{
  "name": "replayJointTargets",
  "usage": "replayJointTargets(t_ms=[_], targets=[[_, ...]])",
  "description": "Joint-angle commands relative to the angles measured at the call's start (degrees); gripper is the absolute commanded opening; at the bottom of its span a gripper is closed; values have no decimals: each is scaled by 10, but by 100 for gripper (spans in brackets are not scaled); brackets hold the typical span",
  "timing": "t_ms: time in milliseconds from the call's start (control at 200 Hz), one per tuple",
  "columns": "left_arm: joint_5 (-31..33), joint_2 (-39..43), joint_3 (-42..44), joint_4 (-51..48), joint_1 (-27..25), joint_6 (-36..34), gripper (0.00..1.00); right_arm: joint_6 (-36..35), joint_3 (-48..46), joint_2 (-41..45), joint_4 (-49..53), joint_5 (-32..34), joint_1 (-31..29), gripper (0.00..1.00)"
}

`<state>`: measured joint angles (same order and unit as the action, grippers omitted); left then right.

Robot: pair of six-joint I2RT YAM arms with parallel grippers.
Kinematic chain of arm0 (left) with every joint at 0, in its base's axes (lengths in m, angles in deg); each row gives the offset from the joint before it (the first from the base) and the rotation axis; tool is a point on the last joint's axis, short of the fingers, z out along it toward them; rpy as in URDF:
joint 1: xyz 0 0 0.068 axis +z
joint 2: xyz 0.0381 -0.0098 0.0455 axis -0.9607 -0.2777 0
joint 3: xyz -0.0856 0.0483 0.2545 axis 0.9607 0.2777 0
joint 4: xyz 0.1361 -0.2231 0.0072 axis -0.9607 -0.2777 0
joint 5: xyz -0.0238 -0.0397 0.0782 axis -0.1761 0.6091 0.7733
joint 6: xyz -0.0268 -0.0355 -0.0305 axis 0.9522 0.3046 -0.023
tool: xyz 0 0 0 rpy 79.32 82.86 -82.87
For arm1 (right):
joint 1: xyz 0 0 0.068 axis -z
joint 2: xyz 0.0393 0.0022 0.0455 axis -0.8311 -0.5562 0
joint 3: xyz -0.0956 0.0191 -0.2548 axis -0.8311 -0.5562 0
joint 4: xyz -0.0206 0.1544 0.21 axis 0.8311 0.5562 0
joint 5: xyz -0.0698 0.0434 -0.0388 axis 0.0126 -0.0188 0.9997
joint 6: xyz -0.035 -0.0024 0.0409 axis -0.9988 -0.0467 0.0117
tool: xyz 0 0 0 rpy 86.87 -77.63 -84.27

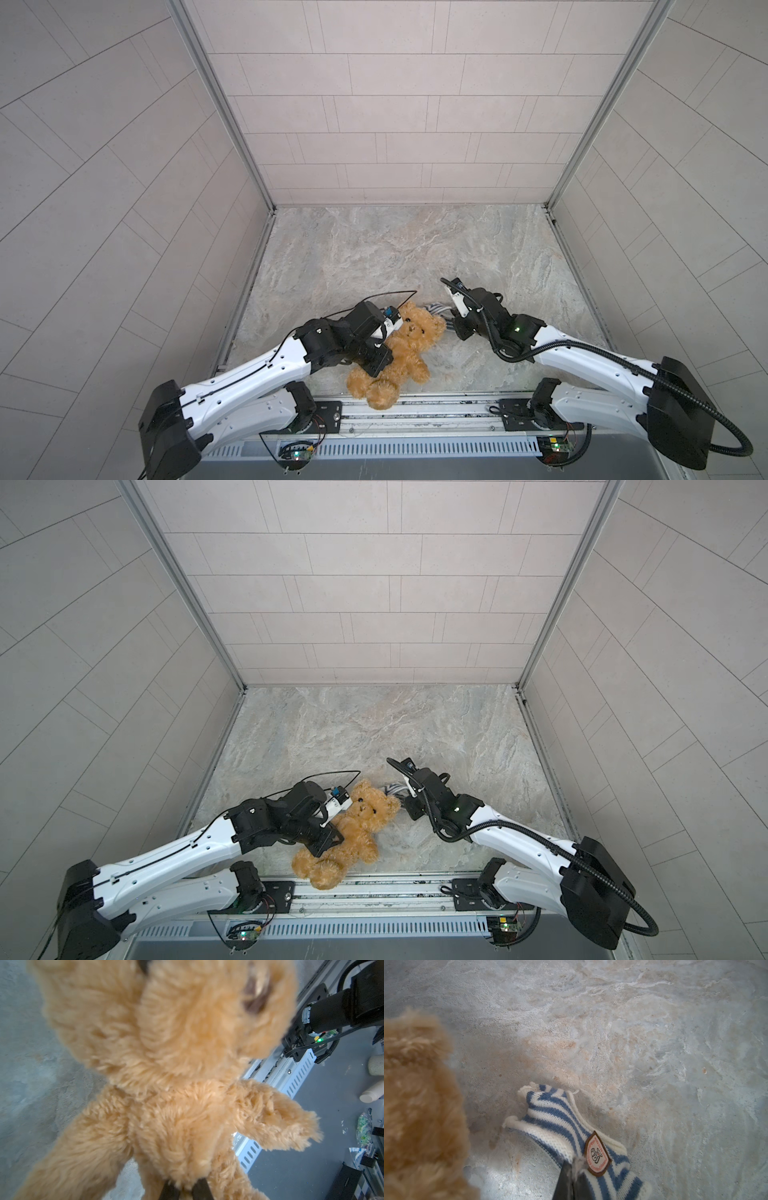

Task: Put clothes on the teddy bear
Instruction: 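Swing the held bear toward the right gripper while the right gripper lifts the sweater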

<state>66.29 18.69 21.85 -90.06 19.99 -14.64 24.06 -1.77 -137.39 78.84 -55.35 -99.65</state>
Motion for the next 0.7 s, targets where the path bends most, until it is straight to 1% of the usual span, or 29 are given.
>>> replayJointTargets(t_ms=[0, 105, 210, 345, 696], targets=[[-35, -11, -21, 12, -14, -28, 0, -5, -5, 17, -22, 15, 1, 0], [-39, -29, -22, 14, -34, -35, 0, -6, -2, 14, -24, 10, 2, 0], [-47, -46, -19, 18, -35, -36, 0, -7, -5, 10, -36, -5, 1, 0], [-53, -79, -36, 15, -35, -46, 0, -16, -16, 16, -64, -34, 1, 0], [-79, -130, -62, 28, -35, -57, 0, -19, -27, 23, -73, -55, 2, 0]])
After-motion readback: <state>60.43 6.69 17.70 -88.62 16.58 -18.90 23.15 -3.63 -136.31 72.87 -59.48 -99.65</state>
